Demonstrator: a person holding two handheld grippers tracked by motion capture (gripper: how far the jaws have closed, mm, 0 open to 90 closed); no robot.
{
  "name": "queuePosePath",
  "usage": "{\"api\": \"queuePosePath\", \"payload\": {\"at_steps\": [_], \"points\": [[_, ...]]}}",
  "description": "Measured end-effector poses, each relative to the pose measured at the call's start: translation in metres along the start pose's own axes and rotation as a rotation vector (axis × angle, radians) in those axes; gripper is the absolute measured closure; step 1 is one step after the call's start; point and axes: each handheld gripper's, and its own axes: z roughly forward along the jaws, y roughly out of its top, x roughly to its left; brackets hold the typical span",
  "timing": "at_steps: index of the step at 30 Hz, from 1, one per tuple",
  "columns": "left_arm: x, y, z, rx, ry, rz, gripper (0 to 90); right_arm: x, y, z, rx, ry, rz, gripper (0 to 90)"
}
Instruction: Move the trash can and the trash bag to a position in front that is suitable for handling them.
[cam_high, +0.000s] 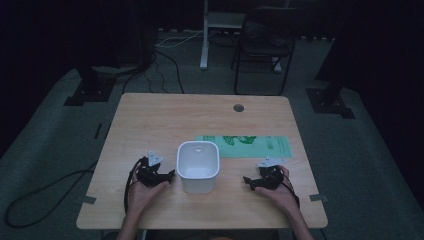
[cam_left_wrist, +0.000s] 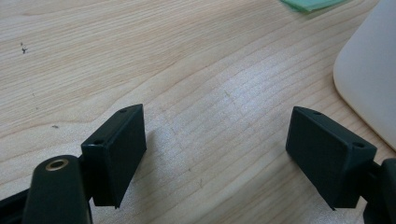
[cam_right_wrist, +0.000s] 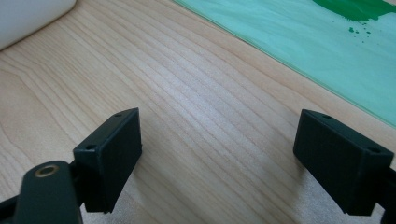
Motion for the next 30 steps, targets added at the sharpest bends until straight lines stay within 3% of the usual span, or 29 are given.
{"api": "queuePosePath", "payload": {"at_steps": [21,29,30], "points": [[0.000,0.000,0.000,0.000,0.000,0.000,20.7,-0.020,0.010,-0.008,0.009,-0.047,0.006,28.8],[0.000,0.000,0.000,0.000,0.000,-0.001,20.7,-0.035,0.017,-0.009,0.018,-0.094,0.021,34.0],[0.000,0.000,0.000,0.000,0.000,-0.001,20.7,-0.041,0.018,-0.010,0.011,-0.103,0.044,34.9]]}}
